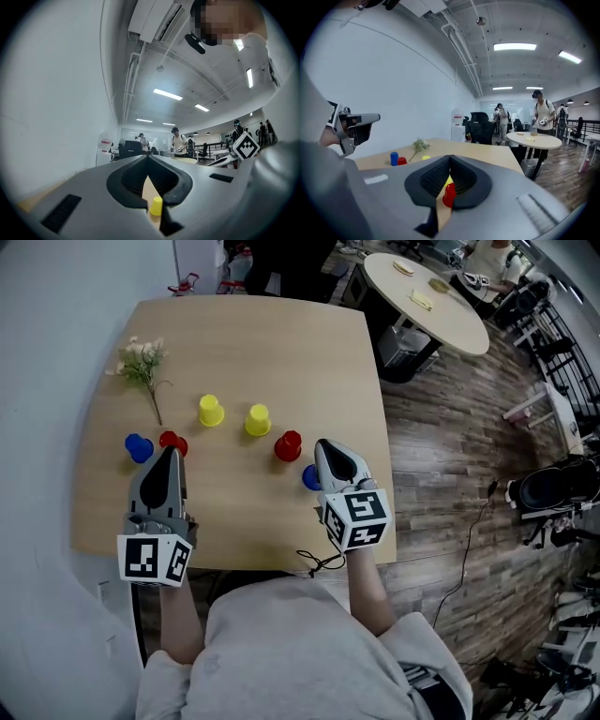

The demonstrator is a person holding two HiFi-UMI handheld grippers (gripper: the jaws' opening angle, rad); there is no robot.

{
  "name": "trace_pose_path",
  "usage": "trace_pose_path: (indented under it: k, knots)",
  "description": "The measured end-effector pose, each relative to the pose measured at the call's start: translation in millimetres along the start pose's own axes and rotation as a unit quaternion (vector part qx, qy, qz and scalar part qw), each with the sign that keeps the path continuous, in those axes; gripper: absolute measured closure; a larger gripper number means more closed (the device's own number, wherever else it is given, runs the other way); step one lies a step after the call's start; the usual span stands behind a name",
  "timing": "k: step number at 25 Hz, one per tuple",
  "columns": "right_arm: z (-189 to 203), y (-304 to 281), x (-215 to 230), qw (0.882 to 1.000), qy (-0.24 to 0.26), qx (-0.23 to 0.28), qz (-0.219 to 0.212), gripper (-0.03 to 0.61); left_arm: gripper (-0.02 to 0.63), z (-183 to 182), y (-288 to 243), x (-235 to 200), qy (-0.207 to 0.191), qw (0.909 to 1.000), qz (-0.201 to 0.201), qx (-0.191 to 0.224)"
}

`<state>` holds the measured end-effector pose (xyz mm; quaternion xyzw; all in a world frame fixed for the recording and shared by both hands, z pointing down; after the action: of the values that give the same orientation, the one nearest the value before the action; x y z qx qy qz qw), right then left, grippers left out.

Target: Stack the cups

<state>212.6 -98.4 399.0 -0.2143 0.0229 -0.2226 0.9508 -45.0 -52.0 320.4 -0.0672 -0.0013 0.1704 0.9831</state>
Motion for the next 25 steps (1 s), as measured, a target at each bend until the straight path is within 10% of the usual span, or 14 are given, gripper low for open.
trace_pose_path:
  k: [11, 25]
  knots:
    - [131, -40, 41, 0.981, -0.052, -0.178, 0.062, 0.322, 0.606, 32, -31, -10, 0.009, 0.9984, 0.022, -0.051]
    - [138, -58, 9, 0.973, -0.104, -0.182, 0.100, 0.354, 0.606, 43, -50, -52, 0.005, 0.9943, 0.068, -0.083]
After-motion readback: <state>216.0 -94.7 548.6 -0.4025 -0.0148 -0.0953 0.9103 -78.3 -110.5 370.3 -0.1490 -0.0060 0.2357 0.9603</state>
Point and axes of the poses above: the fingertips, and each gripper's own axes: y backward along the fingers, x to its right, z out of its underside, the point moved 2 cm from there along y, backward along the fingers, and after that the axes turned 11 degrees about -x, right-handed, at the moved point
